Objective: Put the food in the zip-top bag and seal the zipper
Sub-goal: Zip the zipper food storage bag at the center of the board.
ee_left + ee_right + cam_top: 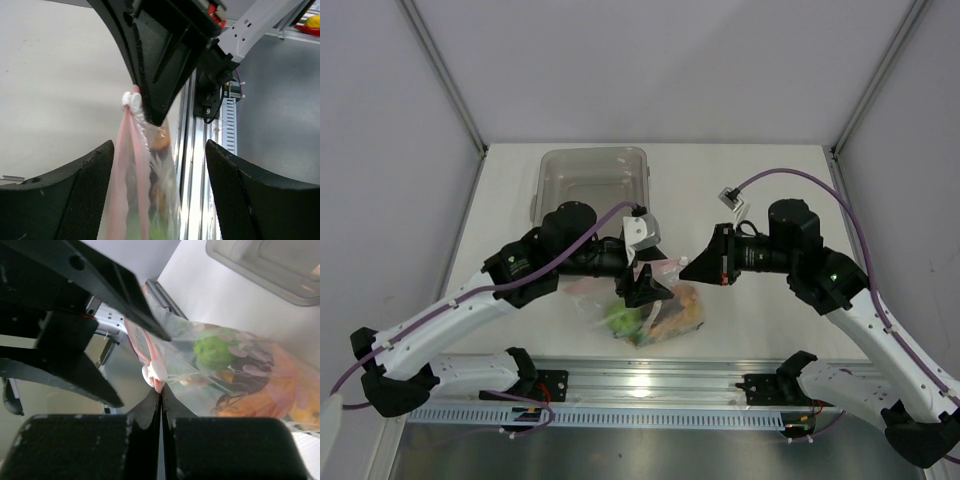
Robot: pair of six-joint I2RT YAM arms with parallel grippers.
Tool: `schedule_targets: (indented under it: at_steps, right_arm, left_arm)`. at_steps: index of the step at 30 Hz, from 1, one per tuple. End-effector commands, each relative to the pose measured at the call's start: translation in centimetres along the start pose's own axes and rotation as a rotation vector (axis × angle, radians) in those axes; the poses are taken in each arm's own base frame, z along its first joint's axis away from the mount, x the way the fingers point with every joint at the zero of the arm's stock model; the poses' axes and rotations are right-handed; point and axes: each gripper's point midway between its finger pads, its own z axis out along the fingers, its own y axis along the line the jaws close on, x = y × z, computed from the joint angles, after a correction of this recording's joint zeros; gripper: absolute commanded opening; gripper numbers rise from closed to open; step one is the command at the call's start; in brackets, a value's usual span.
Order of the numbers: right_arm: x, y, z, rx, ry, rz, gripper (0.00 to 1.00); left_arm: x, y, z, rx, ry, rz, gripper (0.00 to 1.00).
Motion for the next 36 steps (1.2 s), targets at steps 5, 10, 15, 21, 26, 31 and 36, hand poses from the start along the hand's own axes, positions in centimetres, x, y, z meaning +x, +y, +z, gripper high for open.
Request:
schedule_targets:
  at_steps: [5,10,15,21,26,31,36]
  right_arm:
    - [-0.5,3.4,-1.2,-0.124,0.009,-0.046,0.00]
    - [-0.4,3.9,-1.7,-0.145,-0.003,-0.094,0.00]
    - [-0.4,3.9,-1.9,-0.152,-0.025,-0.148,0.12]
    - [0.0,2.7,-1.3,-0.141,-0.047,-0.154,0.14]
    - [-0.5,2.4,-1.0,-0.149,-0.085,-0.164,0.00]
    - [-0.3,1.7,-0.7,-0.134,-0.091,-0.165,0.00]
    - [0.1,1.8,-0.8,-0.151,-0.086,-0.179,0.00]
  left_arm:
    - [-0.6,1.8,0.7,-0.065,0.010,0.080,0.77]
    - [-0.2,1.5,1.4,-0.015,0.055,0.082,0.45]
    - [0.2,0.5,1.8,0.040,0.059,0.024,0.01]
    - [0.4,-0.7,1.7,0.092,0.015,-0.034,0.01]
    - [0.2,-1.5,1.5,0.131,-0.002,-0.039,0.01]
    - [-1.2,-1.6,0.8,0.117,-0.049,-0.036,0.64]
    - [-4.5,-1.3,-0.3,0.142,-0.134,-0.054,0.70]
